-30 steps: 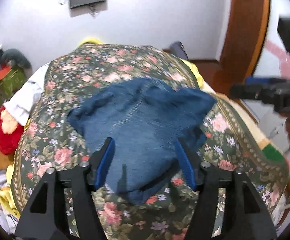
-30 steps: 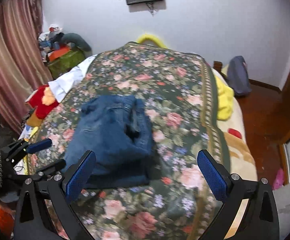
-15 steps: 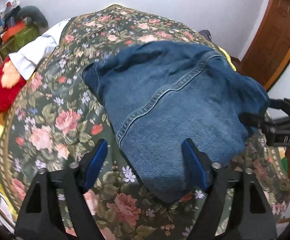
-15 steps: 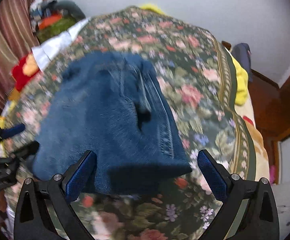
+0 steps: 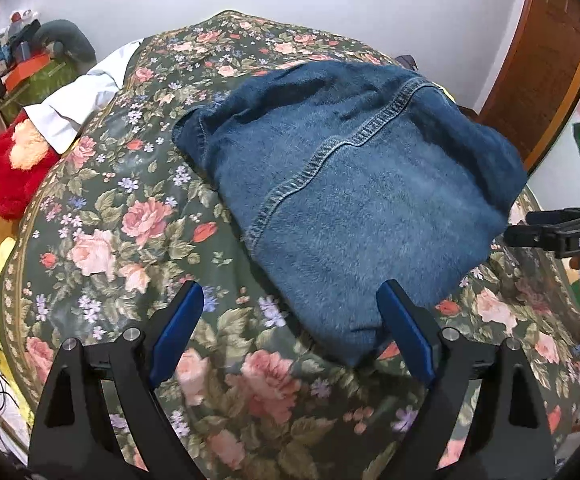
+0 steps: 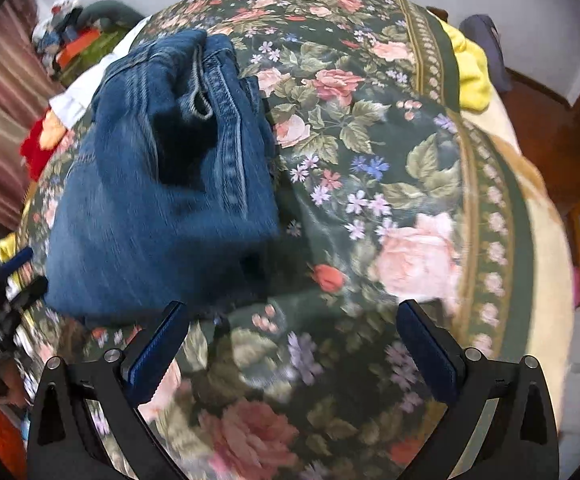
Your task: Fold large clothes
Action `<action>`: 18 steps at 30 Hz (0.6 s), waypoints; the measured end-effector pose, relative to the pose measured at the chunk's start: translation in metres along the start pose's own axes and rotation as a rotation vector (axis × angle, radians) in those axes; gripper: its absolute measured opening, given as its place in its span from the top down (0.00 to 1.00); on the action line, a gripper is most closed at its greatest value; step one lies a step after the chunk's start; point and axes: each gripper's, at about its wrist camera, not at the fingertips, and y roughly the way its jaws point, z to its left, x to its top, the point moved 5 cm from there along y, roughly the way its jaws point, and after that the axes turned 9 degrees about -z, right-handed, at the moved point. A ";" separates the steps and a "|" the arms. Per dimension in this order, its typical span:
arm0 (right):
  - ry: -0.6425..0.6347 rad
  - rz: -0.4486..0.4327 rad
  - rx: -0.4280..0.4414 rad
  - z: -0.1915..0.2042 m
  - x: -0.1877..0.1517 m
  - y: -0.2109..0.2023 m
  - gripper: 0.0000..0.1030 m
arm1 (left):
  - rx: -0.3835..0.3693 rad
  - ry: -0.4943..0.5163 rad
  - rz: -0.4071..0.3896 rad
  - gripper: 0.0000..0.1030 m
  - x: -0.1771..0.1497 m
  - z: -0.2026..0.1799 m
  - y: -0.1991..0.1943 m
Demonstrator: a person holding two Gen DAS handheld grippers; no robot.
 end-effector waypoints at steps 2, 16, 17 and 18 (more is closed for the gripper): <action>-0.030 -0.031 0.012 0.006 0.009 -0.015 0.00 | 0.033 -0.018 -0.008 0.13 0.009 0.014 -0.005; -0.191 0.009 0.077 0.072 0.140 0.030 0.00 | 0.081 -0.144 -0.038 0.13 0.106 0.071 0.069; -0.187 0.029 0.080 0.073 0.144 0.040 0.00 | 0.095 -0.135 -0.030 0.13 0.111 0.073 0.081; -0.177 0.052 0.093 0.072 0.147 0.051 0.00 | 0.107 -0.130 -0.023 0.13 0.114 0.074 0.089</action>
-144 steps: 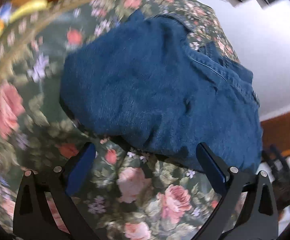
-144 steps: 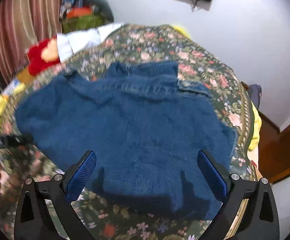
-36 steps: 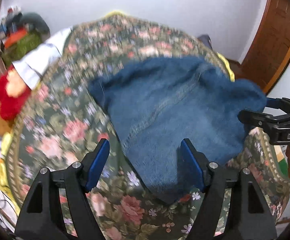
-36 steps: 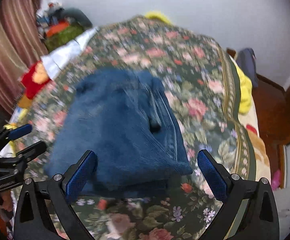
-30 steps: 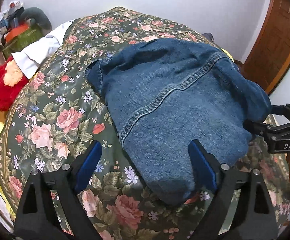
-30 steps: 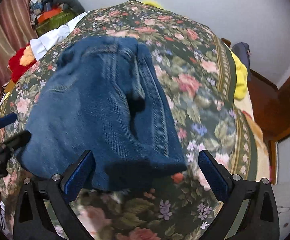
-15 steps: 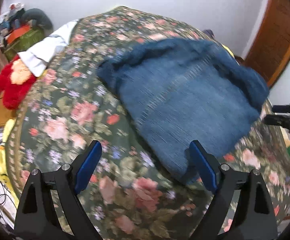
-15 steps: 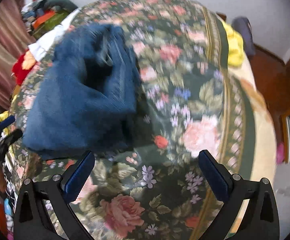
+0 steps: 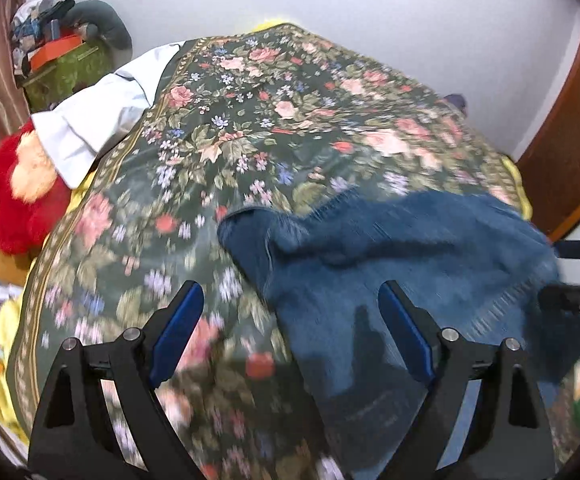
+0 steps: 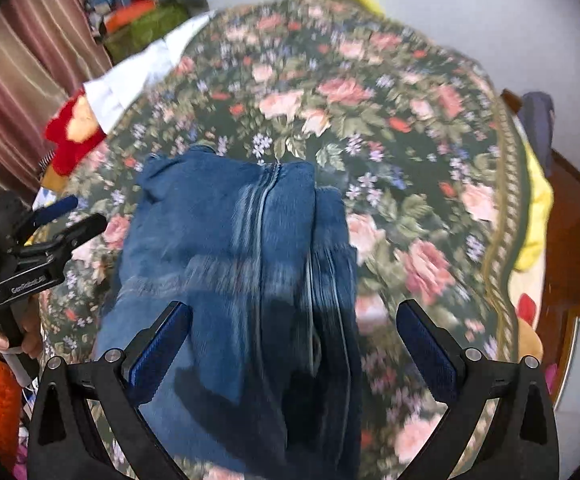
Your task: Fold large clothes
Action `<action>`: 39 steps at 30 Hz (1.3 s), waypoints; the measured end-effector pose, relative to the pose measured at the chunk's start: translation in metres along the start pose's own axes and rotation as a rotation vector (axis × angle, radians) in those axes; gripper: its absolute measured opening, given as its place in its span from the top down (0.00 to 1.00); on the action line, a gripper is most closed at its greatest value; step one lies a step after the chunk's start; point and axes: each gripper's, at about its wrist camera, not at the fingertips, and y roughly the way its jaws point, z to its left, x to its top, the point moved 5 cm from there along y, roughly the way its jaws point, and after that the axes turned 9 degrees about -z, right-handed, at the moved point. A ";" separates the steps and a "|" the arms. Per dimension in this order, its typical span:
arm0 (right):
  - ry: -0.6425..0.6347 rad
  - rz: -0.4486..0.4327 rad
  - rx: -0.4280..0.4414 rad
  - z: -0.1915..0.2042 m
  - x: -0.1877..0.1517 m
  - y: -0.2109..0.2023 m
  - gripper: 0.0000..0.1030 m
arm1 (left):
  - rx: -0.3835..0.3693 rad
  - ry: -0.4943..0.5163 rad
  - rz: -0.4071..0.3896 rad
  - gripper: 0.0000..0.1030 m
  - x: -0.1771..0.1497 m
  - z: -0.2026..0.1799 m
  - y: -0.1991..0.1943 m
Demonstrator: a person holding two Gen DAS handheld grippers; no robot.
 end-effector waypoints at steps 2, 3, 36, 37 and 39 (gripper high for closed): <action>0.020 0.022 0.031 -0.004 0.002 0.012 0.00 | 0.056 0.013 0.021 0.13 0.006 0.005 0.027; 0.032 0.024 0.047 -0.007 0.002 0.016 0.00 | 0.095 0.010 0.039 0.14 0.008 0.010 0.040; 0.305 0.210 0.397 -0.039 -0.096 0.035 0.00 | -0.414 -0.453 0.293 0.10 -0.092 0.005 -0.003; 0.309 0.210 0.395 -0.039 -0.096 0.036 0.00 | -0.418 -0.452 0.289 0.10 -0.091 0.003 -0.002; 0.311 0.211 0.397 -0.033 -0.093 0.038 0.00 | -0.459 -0.477 0.302 0.10 -0.090 -0.002 0.003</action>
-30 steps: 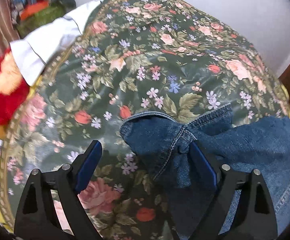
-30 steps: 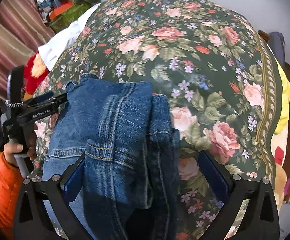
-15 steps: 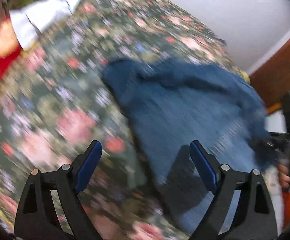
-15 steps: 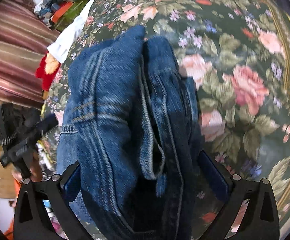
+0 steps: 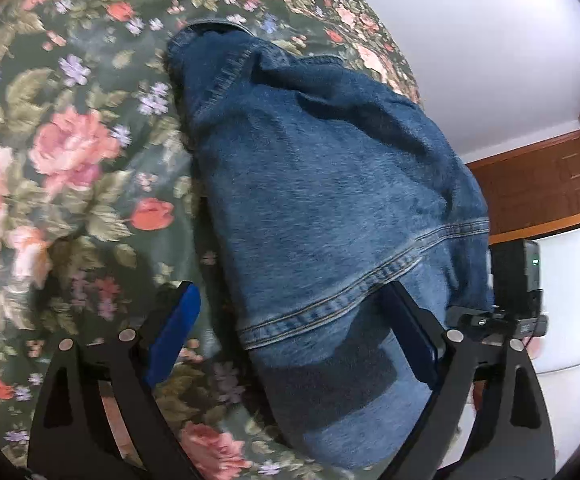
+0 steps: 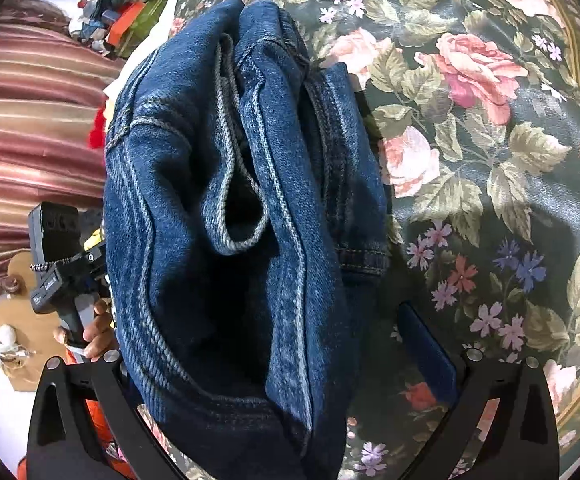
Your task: Fold large clothes
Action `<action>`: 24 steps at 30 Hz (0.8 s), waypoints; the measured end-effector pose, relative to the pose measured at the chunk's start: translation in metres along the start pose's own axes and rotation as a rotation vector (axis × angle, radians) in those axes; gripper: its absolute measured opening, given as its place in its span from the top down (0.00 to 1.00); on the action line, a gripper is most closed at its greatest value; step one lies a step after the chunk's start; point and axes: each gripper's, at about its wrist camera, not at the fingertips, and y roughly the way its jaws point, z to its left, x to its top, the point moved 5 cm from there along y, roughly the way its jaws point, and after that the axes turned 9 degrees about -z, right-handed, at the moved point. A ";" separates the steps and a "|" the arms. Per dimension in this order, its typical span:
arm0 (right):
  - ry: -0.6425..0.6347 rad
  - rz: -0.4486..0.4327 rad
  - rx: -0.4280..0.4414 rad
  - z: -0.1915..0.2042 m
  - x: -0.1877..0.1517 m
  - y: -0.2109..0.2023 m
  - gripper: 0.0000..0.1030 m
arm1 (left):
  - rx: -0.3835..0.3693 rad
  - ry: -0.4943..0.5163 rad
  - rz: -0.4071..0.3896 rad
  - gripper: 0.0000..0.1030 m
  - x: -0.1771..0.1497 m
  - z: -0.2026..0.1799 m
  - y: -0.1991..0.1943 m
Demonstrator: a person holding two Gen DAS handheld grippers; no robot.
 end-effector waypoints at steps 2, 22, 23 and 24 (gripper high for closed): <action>-0.004 0.007 0.021 0.009 0.003 0.007 0.00 | -0.051 -0.028 0.018 0.10 0.004 -0.004 0.010; -0.013 -0.041 0.026 0.030 -0.002 -0.006 0.35 | -0.046 -0.070 0.013 0.24 0.011 -0.025 0.035; -0.018 -0.045 0.029 0.033 -0.002 -0.009 0.38 | -0.031 -0.051 -0.001 0.25 0.012 -0.029 0.030; -0.029 -0.052 0.027 0.040 -0.003 -0.013 0.41 | -0.015 -0.029 -0.016 0.28 0.015 -0.034 0.025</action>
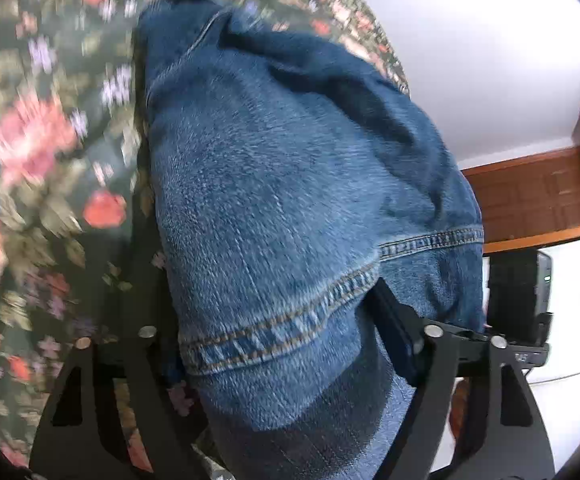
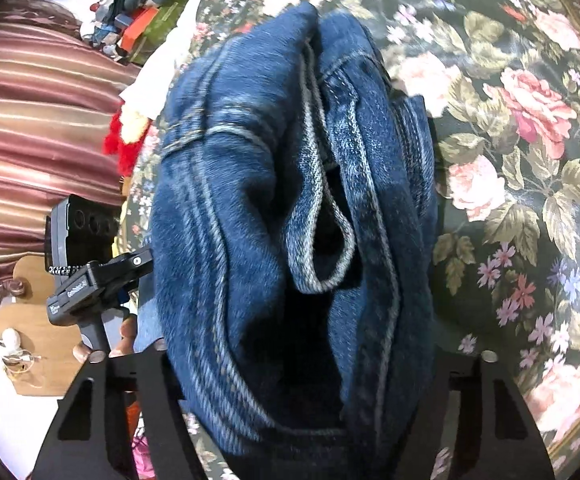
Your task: Fold large clothes
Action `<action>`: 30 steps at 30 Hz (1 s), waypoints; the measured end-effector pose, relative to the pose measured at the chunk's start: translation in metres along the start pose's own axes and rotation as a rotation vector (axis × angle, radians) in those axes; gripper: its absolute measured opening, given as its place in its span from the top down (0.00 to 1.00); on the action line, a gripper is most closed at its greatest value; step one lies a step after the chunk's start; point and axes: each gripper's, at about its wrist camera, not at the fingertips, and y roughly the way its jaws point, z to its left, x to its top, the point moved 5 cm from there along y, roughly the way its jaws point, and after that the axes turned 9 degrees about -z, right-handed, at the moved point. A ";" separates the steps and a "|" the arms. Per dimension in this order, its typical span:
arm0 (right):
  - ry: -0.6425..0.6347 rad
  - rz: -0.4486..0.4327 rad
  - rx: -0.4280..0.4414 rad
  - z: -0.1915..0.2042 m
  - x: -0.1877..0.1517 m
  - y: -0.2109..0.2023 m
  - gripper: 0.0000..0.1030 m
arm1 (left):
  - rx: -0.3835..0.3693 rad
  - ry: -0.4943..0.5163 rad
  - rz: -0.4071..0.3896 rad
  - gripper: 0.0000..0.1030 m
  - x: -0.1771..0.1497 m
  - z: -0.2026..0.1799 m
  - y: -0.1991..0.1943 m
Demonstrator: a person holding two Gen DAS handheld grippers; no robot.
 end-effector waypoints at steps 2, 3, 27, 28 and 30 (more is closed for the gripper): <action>-0.013 -0.013 0.001 0.007 -0.002 -0.007 0.41 | 0.015 0.035 -0.017 0.30 0.005 -0.011 -0.011; -0.020 -0.022 0.006 0.015 -0.003 -0.010 0.42 | 0.015 0.041 -0.022 0.31 0.008 -0.015 -0.015; -0.173 -0.165 -0.029 0.180 -0.045 -0.012 0.44 | 0.002 0.181 -0.099 0.33 0.018 0.019 -0.180; -0.169 -0.157 -0.033 0.180 -0.047 -0.006 0.44 | 0.011 0.176 -0.083 0.33 0.016 0.029 -0.178; -0.146 -0.130 -0.038 0.177 -0.056 0.011 0.44 | 0.029 0.172 -0.055 0.33 0.007 0.044 -0.179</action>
